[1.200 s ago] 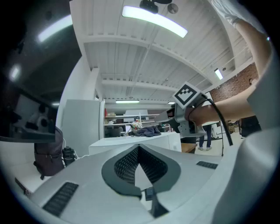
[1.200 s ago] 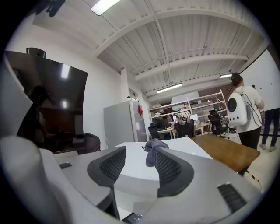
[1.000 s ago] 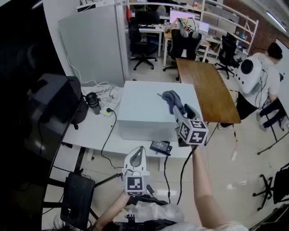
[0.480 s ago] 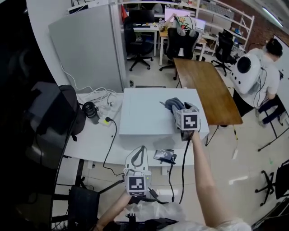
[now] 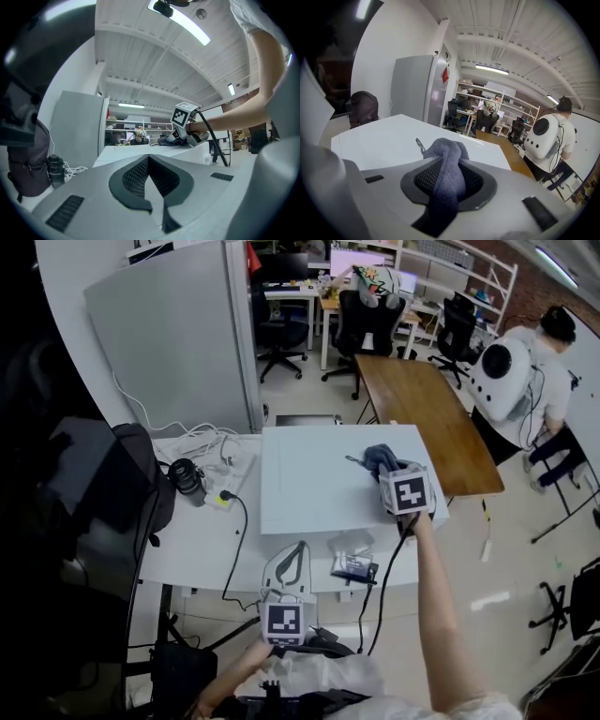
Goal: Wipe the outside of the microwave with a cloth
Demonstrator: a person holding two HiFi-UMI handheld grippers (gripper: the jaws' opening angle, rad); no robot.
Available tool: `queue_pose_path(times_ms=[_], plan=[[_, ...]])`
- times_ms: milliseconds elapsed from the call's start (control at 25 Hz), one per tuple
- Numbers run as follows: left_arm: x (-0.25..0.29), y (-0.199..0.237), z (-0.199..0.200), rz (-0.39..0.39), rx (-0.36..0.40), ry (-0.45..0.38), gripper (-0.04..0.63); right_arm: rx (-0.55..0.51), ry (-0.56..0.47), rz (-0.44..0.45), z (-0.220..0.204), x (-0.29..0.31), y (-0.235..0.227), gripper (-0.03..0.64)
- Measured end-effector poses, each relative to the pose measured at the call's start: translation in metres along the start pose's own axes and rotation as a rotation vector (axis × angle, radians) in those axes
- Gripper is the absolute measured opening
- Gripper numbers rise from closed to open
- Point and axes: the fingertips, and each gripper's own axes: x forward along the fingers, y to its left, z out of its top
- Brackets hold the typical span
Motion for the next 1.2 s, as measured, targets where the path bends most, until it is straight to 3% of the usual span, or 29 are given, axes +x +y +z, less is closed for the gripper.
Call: queue_pose_path(times_ms=[120, 240, 400, 600, 720, 840, 1000, 1200], plan=[[0.002, 0.004, 0.002, 0.013, -0.015, -0.001, -0.008, 0.057, -0.021, 0.044, 0.009, -0.012, 0.004, 0.103], [0.005, 0.009, 0.001, 0.043, -0.007, 0.000, -0.008, 0.073, -0.117, 0.092, 0.051, -0.028, 0.021, 0.104], [0.000, 0.011, 0.007, 0.106, -0.044, -0.001, -0.008, 0.007, -0.241, 0.207, 0.119, -0.042, 0.080, 0.104], [-0.015, 0.032, 0.012, 0.182, -0.050, -0.012, -0.008, -0.093, -0.264, 0.325, 0.183, -0.029, 0.164, 0.104], [-0.029, 0.062, 0.003, 0.230, -0.069, 0.001, -0.008, -0.249, -0.236, 0.313, 0.212, -0.009, 0.210, 0.104], [-0.038, 0.089, -0.001, 0.227, -0.050, 0.012, -0.008, -0.394, -0.177, 0.311, 0.231, 0.016, 0.252, 0.104], [-0.050, 0.122, 0.000, 0.226, -0.033, -0.002, -0.008, -0.598, 0.016, 0.349, 0.210, 0.067, 0.298, 0.103], [-0.056, 0.151, -0.002, 0.229, -0.065, -0.019, -0.008, -0.855, 0.181, 0.345, 0.193, 0.104, 0.335, 0.104]])
